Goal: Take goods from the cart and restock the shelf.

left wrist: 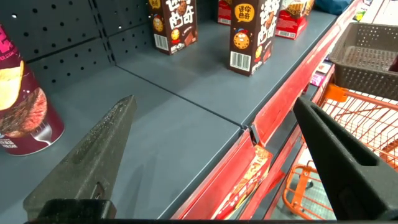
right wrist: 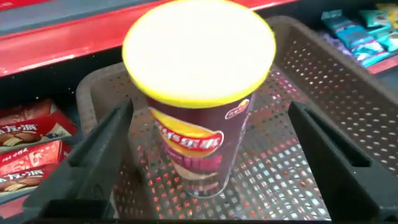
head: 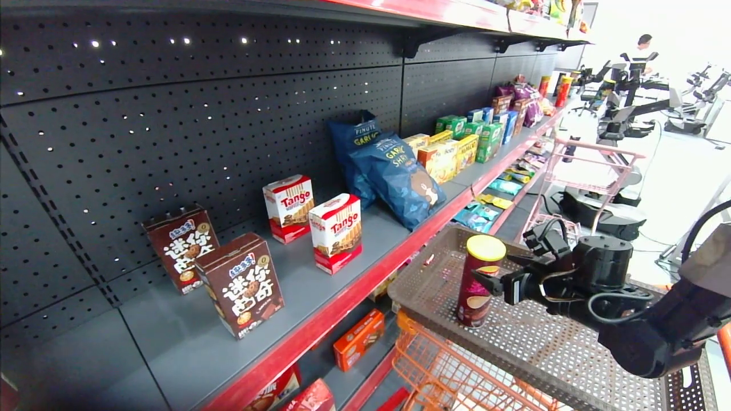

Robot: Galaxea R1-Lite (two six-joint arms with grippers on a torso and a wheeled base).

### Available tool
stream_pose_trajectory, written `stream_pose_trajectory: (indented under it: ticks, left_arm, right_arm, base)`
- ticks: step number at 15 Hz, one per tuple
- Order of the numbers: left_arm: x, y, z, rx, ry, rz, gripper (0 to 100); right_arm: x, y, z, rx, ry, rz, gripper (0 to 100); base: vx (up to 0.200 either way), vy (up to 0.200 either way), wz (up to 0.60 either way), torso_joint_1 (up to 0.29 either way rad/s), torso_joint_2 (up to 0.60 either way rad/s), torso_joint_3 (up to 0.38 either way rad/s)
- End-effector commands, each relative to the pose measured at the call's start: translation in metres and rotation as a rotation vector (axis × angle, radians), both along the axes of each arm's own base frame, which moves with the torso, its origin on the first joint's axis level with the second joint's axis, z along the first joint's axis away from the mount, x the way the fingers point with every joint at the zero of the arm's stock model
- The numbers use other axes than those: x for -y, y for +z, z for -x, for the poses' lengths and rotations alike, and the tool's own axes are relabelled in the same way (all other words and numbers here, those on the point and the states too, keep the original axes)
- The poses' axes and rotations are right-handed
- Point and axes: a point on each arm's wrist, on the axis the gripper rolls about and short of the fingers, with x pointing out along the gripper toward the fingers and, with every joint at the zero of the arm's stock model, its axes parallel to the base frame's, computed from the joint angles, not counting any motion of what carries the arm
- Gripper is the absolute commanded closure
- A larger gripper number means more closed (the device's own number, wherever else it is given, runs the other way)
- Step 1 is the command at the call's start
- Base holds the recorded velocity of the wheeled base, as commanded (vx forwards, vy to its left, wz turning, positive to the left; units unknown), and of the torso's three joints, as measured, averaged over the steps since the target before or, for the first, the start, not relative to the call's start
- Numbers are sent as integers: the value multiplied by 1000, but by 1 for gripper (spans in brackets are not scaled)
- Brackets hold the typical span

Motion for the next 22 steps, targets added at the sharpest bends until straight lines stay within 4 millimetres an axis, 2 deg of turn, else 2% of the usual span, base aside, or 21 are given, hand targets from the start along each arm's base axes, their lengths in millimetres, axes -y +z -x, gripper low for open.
stream_pose_trajectory:
  ticks: [1, 4, 10, 16, 19, 20, 22]
  left_arm:
    - [0, 0, 0, 0, 0, 0, 0]
    - [0, 0, 0, 0, 0, 0, 0]
    - [0, 0, 0, 0, 0, 0, 0]
    - [0, 0, 0, 0, 0, 0, 0]
    - [0, 0, 0, 0, 0, 0, 0]
    - [0, 0, 0, 0, 0, 0, 0]
    - [0, 0, 0, 0, 0, 0, 0]
  right_arm:
    - [-6, -17, -11, -32, 24, 2, 0]
    - [-9, -29, -23, -20, 37, -2, 0]
    - [-19, -62, -35, -5, 47, -4, 0]
    - [-20, -74, -53, 16, 39, -7, 0]
    - [-20, -72, -59, 34, 58, -19, 0]
    - [-20, -69, -60, 42, 58, -20, 100]
    - [-19, -67, -60, 44, 55, -20, 100]
  base:
    - [0, 0, 0, 0, 0, 0]
    - [0, 0, 0, 0, 0, 0]
    - [0, 0, 0, 0, 0, 0]
    - [0, 0, 0, 0, 0, 0]
    - [0, 0, 0, 0, 0, 0]
    - [0, 0, 0, 0, 0, 0]
    - [0, 0, 0, 0, 0, 0]
